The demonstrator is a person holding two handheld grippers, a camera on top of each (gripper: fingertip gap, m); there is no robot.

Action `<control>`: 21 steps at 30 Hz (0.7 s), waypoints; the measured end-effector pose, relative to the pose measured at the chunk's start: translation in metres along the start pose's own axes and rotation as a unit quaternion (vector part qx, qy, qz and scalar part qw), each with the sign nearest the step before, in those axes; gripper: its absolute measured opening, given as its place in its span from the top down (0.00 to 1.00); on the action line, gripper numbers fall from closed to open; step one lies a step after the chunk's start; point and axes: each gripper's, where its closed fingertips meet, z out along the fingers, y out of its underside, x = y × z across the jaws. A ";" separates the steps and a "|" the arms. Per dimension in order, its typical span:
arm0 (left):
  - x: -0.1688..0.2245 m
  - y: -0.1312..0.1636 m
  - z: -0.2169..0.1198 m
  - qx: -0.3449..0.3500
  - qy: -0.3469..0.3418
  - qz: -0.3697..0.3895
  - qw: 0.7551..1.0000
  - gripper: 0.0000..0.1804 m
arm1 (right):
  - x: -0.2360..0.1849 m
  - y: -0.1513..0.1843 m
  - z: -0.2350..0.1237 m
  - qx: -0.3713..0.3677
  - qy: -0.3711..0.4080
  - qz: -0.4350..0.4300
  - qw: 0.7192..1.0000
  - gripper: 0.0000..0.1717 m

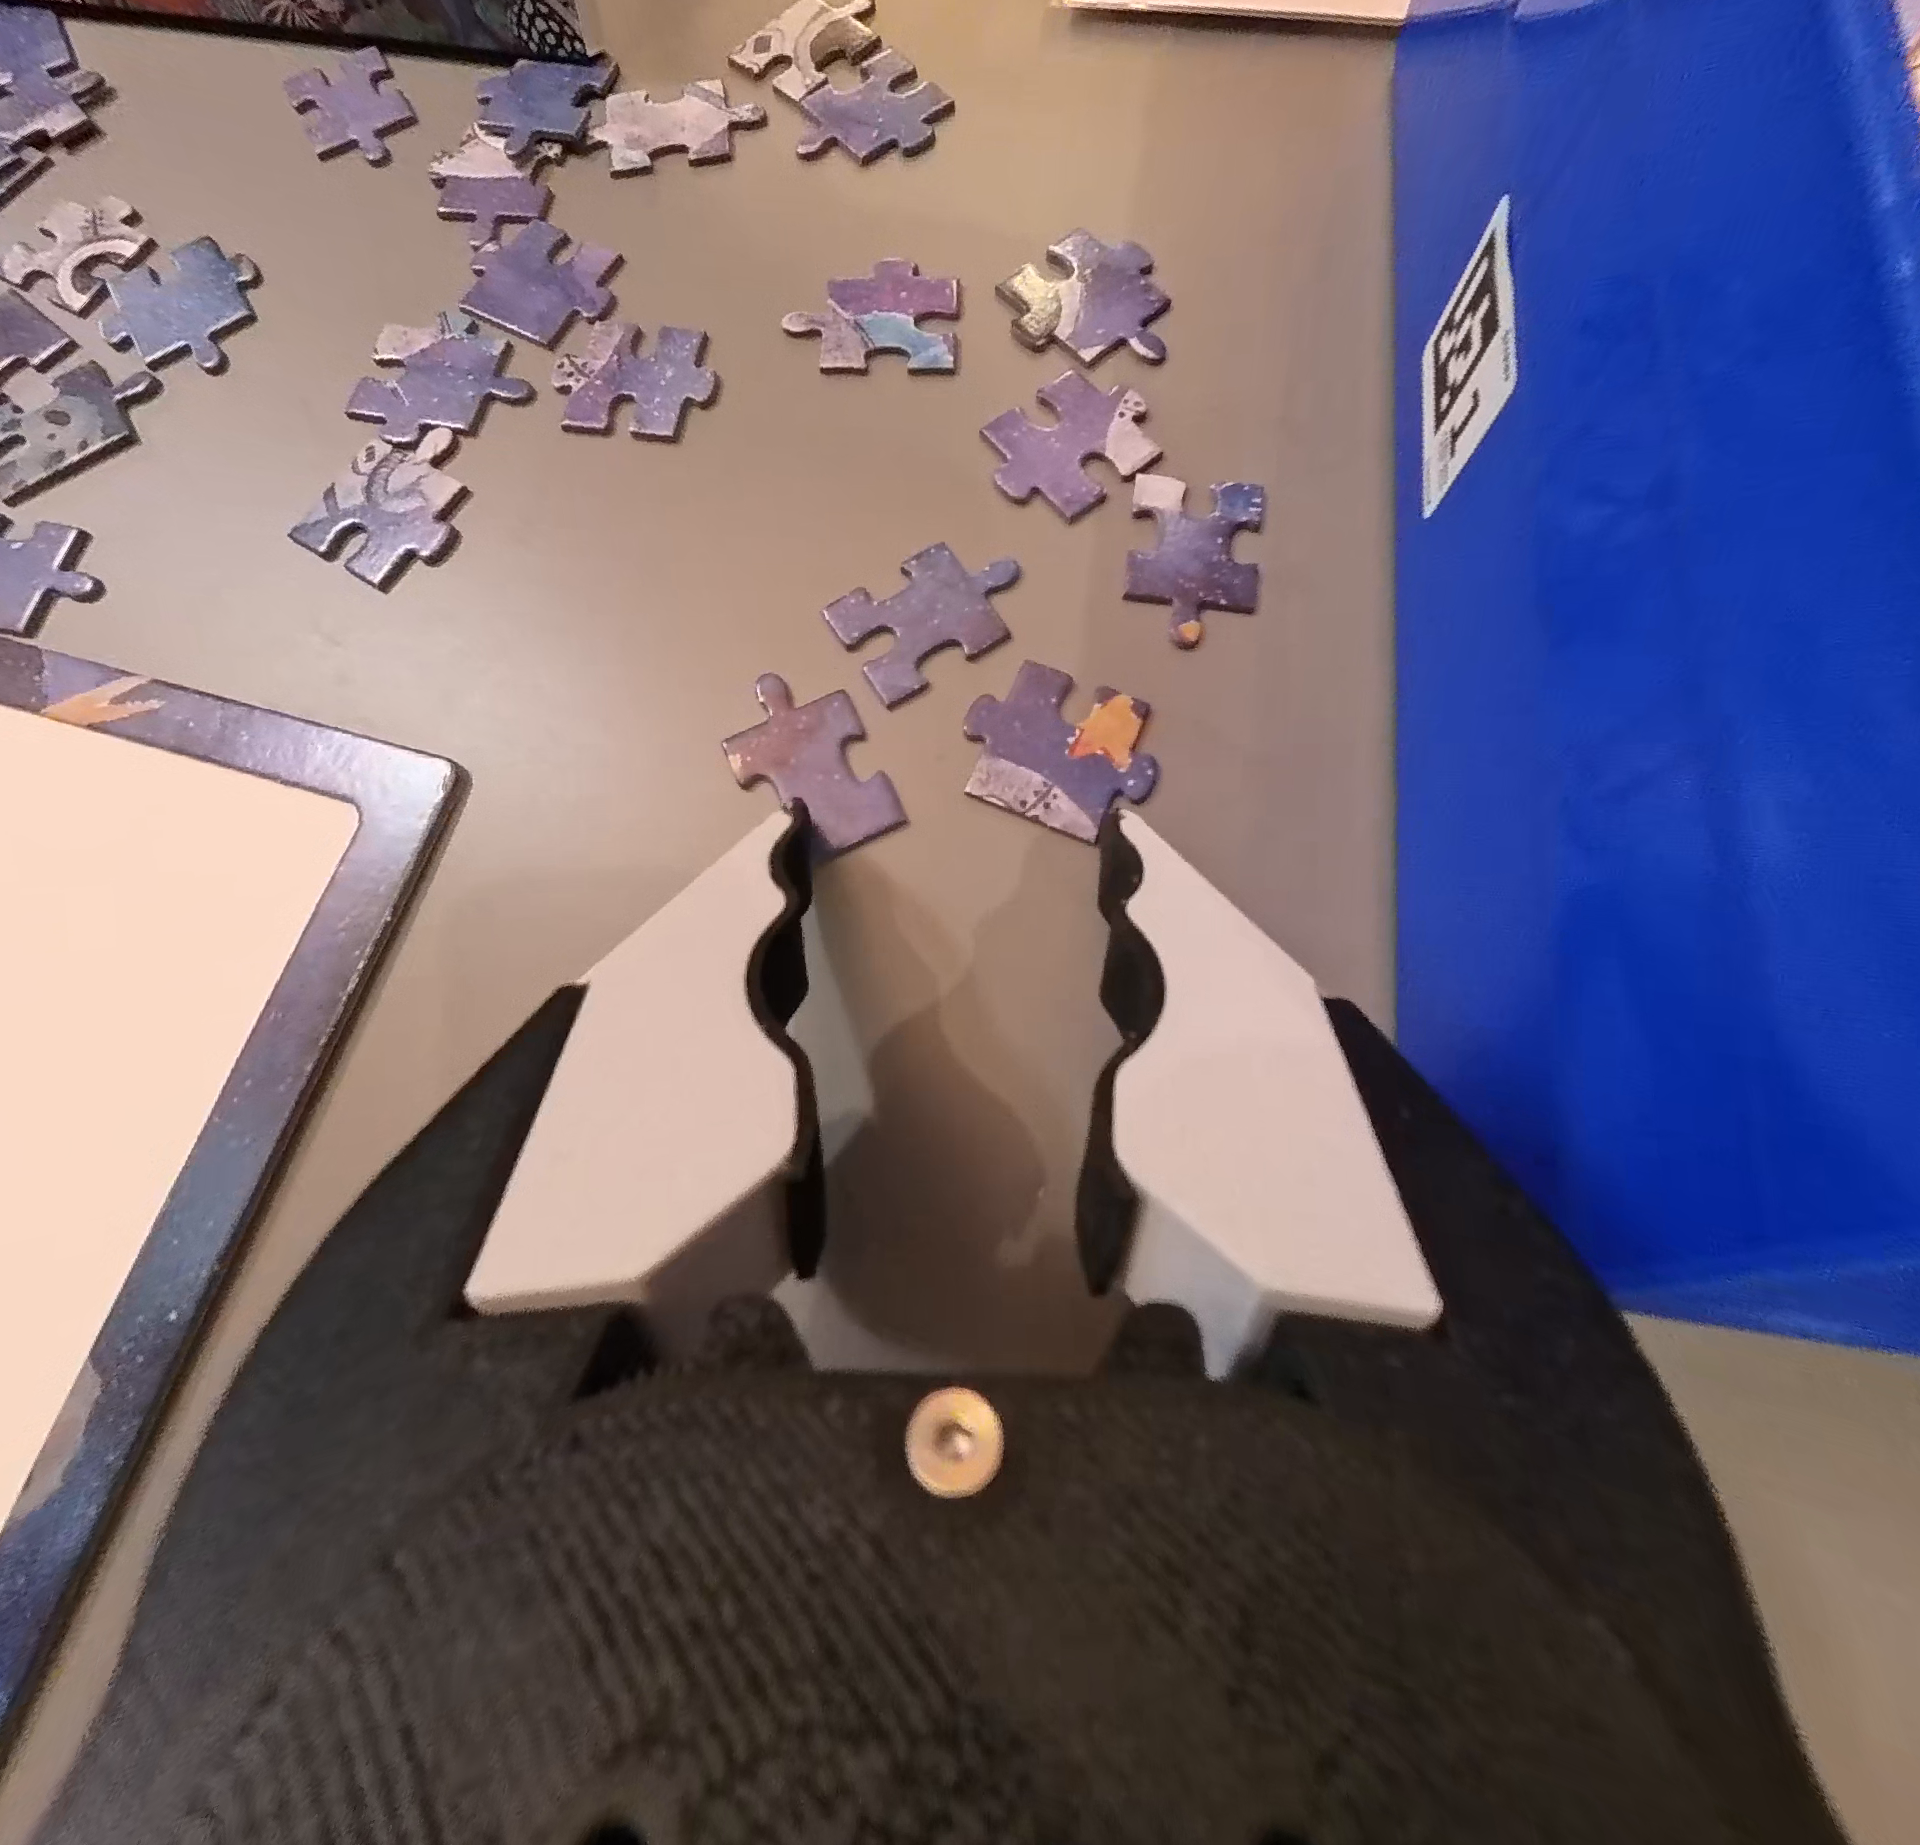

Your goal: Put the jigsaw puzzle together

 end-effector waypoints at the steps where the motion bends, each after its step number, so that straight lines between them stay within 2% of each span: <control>1: 0.000 0.000 0.000 0.000 0.000 0.000 1.000 1.00 | 0.000 0.000 0.000 0.000 0.001 -0.001 1.000 0.68; 8: 0.000 0.000 0.000 0.000 0.000 0.000 1.000 1.00 | 0.002 -0.003 -0.002 0.007 0.010 -0.004 1.000 0.68; 18: -0.001 -0.002 -0.002 0.004 0.003 -0.014 1.000 1.00 | -0.006 -0.031 -0.018 0.088 0.006 -0.021 0.996 0.72; 21: 0.001 -0.009 -0.005 0.025 0.029 -0.060 0.997 1.00 | -0.011 -0.038 -0.021 0.107 0.007 -0.034 0.994 0.74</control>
